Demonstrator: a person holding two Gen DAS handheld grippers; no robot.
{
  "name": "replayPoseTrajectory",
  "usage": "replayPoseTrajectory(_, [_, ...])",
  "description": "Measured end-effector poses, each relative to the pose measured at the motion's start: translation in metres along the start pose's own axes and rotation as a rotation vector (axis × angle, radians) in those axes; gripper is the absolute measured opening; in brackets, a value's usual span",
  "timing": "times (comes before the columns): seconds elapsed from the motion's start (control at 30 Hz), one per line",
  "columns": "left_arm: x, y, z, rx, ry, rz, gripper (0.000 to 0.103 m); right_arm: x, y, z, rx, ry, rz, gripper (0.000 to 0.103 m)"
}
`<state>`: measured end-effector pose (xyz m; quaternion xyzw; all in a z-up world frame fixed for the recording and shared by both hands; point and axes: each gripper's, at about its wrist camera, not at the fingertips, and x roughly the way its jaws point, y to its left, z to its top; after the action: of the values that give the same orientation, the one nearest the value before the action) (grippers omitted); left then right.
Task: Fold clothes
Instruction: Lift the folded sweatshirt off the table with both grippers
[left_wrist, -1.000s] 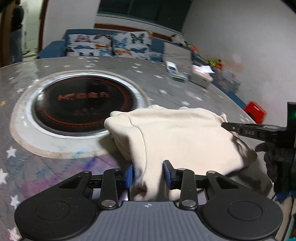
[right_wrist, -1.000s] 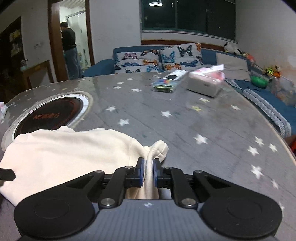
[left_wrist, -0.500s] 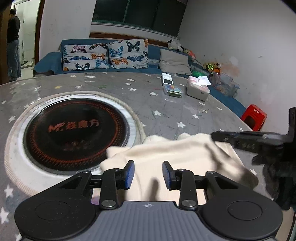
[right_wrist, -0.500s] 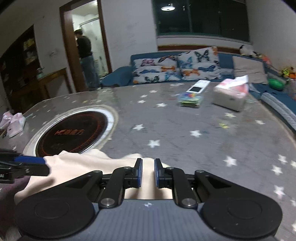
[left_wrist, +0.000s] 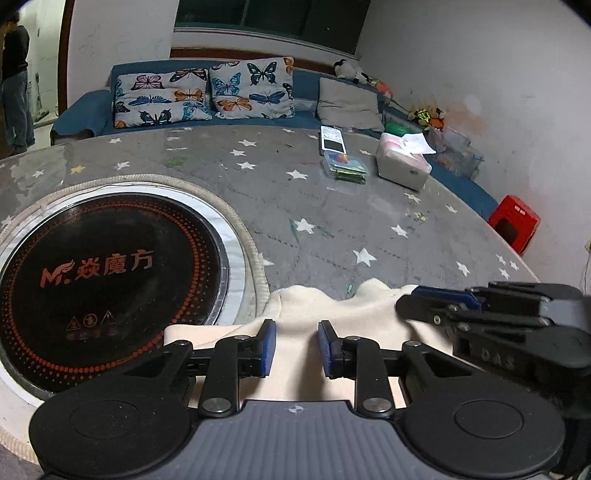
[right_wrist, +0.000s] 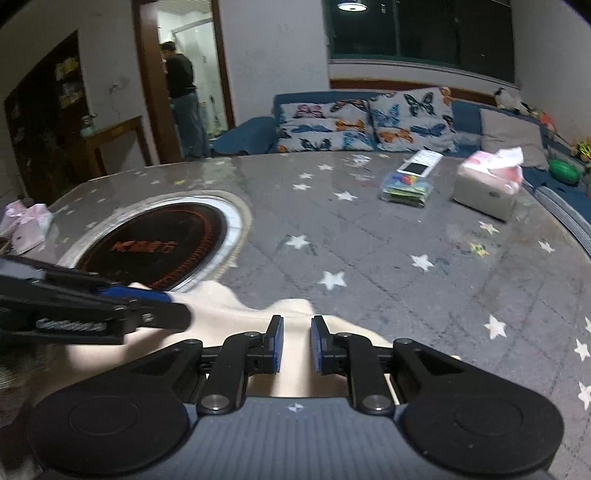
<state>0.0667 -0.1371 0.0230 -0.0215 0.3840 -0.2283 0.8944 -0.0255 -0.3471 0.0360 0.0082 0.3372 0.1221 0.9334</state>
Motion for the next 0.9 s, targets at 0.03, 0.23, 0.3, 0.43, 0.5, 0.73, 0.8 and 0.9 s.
replayPoseTrajectory(0.03, [0.000,0.000,-0.001,0.000,-0.001,0.002,0.027,-0.001,0.002,0.000,-0.005,0.000,0.008,0.016])
replayPoseTrajectory(0.23, [-0.003,-0.003,0.000,0.007,-0.006,0.018,0.035,0.004,0.007,-0.002,-0.011,0.011,0.011,0.019])
replayPoseTrajectory(0.3, [-0.006,-0.004,0.000,0.010,-0.011,0.022,0.040,-0.002,0.010,-0.001,-0.027,0.004,0.016,0.023])
replayPoseTrajectory(0.43, [-0.012,-0.004,-0.003,0.004,-0.017,0.028,0.042,-0.014,0.019,-0.003,-0.062,-0.001,0.035,0.024])
replayPoseTrajectory(0.5, [-0.016,-0.004,-0.004,0.004,-0.022,0.031,0.047,-0.018,0.023,-0.006,-0.073,0.000,0.045,0.028])
replayPoseTrajectory(0.73, [-0.031,-0.001,-0.009,0.000,-0.043,0.052,0.053,-0.034,0.043,-0.016,-0.147,0.005,0.095,0.038])
replayPoseTrajectory(0.8, [-0.034,-0.001,-0.011,-0.003,-0.043,0.060,0.053,-0.038,0.049,-0.019,-0.164,0.006,0.110,0.039])
replayPoseTrajectory(0.9, [-0.037,0.000,-0.013,-0.004,-0.042,0.076,0.056,-0.043,0.057,-0.023,-0.185,0.012,0.127,0.042])
